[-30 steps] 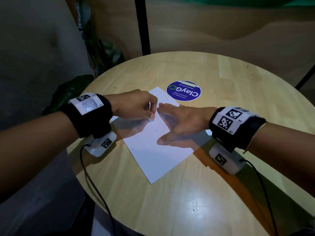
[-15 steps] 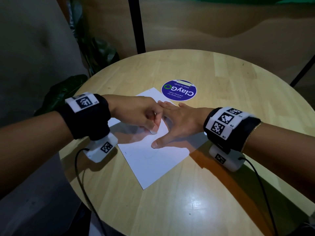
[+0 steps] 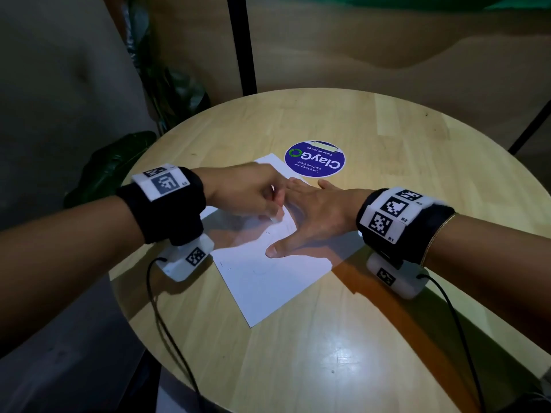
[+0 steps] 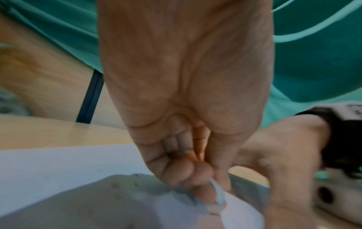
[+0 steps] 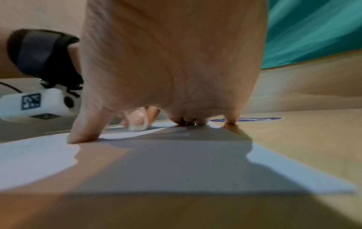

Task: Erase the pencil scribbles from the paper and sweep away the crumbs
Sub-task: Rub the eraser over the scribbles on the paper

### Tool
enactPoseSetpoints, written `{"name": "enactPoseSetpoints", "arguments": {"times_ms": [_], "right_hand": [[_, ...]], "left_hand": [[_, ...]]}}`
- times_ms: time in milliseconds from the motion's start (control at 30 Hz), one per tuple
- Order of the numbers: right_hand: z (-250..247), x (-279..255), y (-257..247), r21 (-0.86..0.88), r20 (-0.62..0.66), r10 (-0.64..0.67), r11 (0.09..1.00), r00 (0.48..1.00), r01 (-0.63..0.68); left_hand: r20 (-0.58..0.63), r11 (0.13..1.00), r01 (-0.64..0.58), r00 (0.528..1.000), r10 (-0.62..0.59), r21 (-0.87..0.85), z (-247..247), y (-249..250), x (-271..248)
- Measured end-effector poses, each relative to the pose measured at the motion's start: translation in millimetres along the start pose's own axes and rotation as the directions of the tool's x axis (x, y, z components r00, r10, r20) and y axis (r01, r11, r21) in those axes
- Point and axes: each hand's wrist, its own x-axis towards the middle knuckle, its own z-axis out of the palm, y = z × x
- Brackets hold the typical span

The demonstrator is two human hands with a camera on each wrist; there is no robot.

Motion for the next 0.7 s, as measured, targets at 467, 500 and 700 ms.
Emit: {"name": "enactPoseSetpoints", "arguments": {"times_ms": [467,500,700], "right_hand": [[-7.3,3.4,6.3,-0.084,-0.136,-0.064,0.995,0.989,0.053],[-9.8,-0.3,6.1,-0.134,-0.184,-0.083,0.989,0.979,0.059],[-5.1,-13.0,7.3,-0.184,-0.196,-0.164,0.974,0.967,0.128]], "left_hand": [[-0.121,0.997,0.037,0.992,-0.029,0.064,-2.1,-11.3,-7.5],[-0.158,0.997,0.053,0.986,-0.044,0.052,-2.0,-17.4,-9.1],[-0.074,0.999,-0.024,0.997,0.021,-0.042,11.2,-19.6,-25.5]]}}
